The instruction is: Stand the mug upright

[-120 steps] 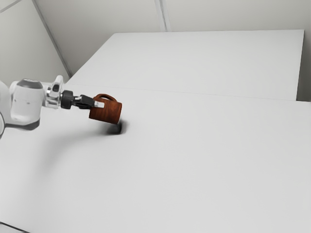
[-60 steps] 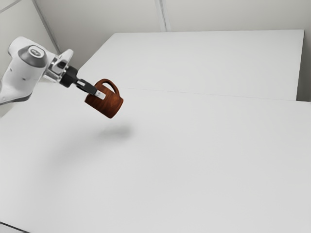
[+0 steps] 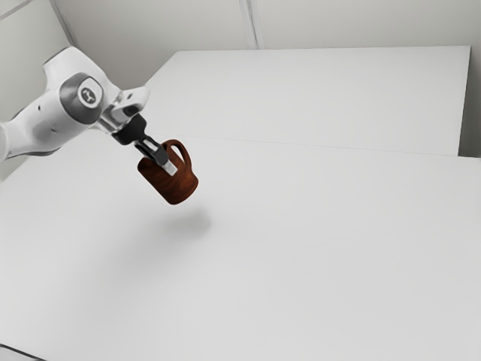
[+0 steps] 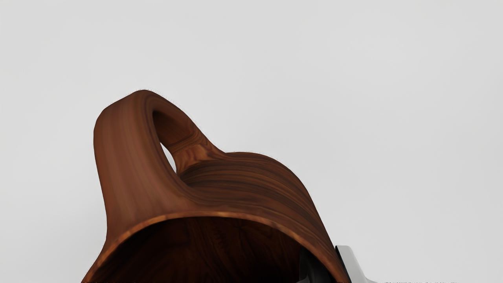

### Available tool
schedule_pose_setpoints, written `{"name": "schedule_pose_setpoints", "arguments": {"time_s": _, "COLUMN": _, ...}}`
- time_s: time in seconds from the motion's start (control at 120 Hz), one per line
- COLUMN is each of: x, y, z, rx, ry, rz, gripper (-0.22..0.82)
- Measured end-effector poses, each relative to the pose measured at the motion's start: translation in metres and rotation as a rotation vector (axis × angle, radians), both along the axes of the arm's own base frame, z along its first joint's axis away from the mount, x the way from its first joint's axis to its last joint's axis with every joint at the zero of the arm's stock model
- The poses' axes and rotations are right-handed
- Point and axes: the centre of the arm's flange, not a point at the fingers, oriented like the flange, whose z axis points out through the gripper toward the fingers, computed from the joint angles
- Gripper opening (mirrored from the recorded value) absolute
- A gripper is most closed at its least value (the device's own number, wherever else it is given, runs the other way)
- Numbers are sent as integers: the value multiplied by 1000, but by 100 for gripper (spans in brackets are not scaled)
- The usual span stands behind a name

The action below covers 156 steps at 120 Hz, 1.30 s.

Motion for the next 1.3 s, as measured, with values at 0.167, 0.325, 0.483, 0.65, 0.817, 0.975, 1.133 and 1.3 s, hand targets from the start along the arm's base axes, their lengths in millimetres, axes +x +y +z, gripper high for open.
{"name": "schedule_pose_setpoints", "arguments": {"time_s": 0.167, "x": -14, "y": -6, "z": 0, "rx": 79, "ry": 28, "rz": 57, "gripper": -18}}
{"name": "schedule_pose_setpoints", "arguments": {"time_s": 0.325, "x": -25, "y": -18, "z": -10, "rx": 151, "ry": 69, "rz": 100, "gripper": -18}}
{"name": "schedule_pose_setpoints", "arguments": {"time_s": 0.483, "x": -34, "y": -23, "z": -31, "rx": 177, "ry": 103, "rz": 169, "gripper": -18}}
{"name": "schedule_pose_setpoints", "arguments": {"time_s": 0.65, "x": -39, "y": -32, "z": -47, "rx": 201, "ry": 112, "rz": 225, "gripper": -18}}
{"name": "schedule_pose_setpoints", "arguments": {"time_s": 0.817, "x": -45, "y": -36, "z": -60, "rx": 209, "ry": 106, "rz": 287, "gripper": -18}}
{"name": "schedule_pose_setpoints", "arguments": {"time_s": 0.975, "x": -48, "y": -40, "z": -69, "rx": 227, "ry": 92, "rz": 327, "gripper": -18}}
{"name": "schedule_pose_setpoints", "arguments": {"time_s": 1.133, "x": -49, "y": -42, "z": -79, "rx": 236, "ry": 90, "rz": 369, "gripper": -18}}
{"name": "schedule_pose_setpoints", "arguments": {"time_s": 1.3, "x": -50, "y": -44, "z": -87, "rx": 236, "ry": 98, "rz": 404, "gripper": -18}}
